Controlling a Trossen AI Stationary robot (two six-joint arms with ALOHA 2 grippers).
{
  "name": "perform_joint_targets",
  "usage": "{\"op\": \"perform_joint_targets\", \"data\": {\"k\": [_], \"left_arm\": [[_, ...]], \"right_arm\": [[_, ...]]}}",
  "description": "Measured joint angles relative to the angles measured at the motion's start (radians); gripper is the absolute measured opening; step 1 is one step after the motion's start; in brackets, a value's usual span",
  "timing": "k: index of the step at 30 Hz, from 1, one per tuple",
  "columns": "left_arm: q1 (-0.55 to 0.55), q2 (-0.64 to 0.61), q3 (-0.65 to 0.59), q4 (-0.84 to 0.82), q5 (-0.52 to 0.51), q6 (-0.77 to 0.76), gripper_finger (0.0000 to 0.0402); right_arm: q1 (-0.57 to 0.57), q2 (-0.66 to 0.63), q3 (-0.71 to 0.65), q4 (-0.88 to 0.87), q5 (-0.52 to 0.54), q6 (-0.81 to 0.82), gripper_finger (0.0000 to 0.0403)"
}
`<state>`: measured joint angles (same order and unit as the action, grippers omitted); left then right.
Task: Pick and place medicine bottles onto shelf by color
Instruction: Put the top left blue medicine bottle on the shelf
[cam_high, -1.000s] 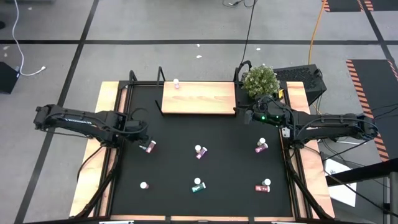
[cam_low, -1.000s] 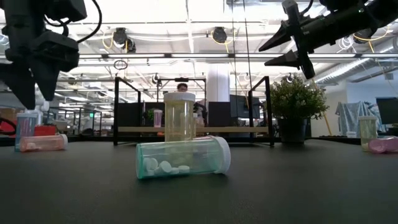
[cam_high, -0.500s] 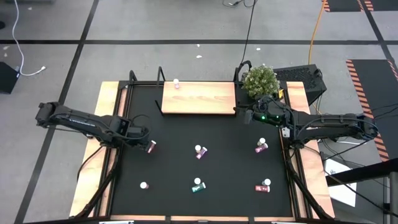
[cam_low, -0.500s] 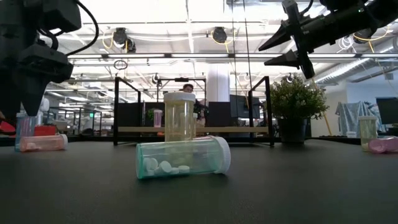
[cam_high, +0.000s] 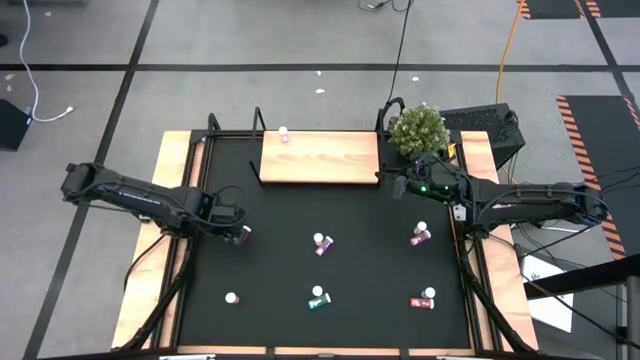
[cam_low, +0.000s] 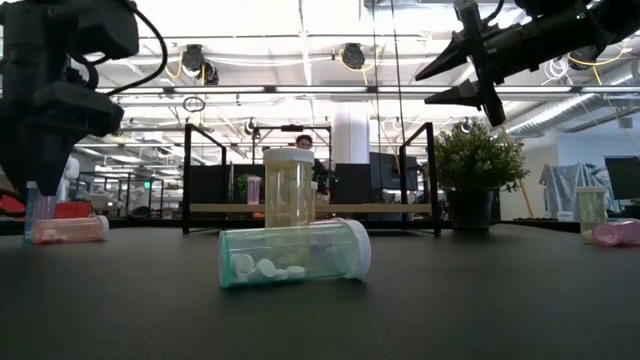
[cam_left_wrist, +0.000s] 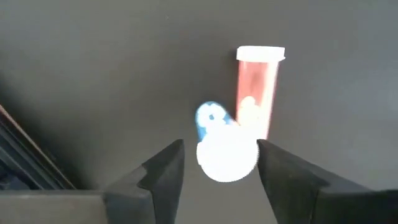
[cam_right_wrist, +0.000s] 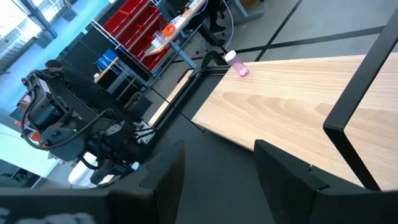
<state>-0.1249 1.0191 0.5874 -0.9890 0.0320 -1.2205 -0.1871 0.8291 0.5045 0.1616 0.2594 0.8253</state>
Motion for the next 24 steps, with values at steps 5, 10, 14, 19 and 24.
{"op": "perform_joint_targets", "data": {"k": [5, 10, 14, 19, 24], "left_arm": [[0.002, 0.0, 0.007, -0.002, -0.014, 0.019, 0.0201], [0.002, 0.0, 0.007, -0.002, -0.015, 0.03, 0.0206], [0.002, 0.0, 0.007, -0.002, -0.015, 0.02, 0.0183], [0.002, 0.0, 0.007, -0.002, -0.015, 0.009, 0.014], [0.002, 0.0, 0.007, -0.002, 0.003, -0.001, 0.0122]], "right_arm": [[0.0, 0.0, 0.0, 0.0, 0.0, 0.0, 0.0185], [0.0, 0.0, 0.0, 0.0, 0.0, 0.0, 0.0185], [0.0, 0.0, 0.0, 0.0, 0.0, 0.0, 0.0185], [0.0, 0.0, 0.0, 0.0, 0.0, 0.0, 0.0185], [0.0, 0.0, 0.0, 0.0, 0.0, -0.001, 0.0185]]}}
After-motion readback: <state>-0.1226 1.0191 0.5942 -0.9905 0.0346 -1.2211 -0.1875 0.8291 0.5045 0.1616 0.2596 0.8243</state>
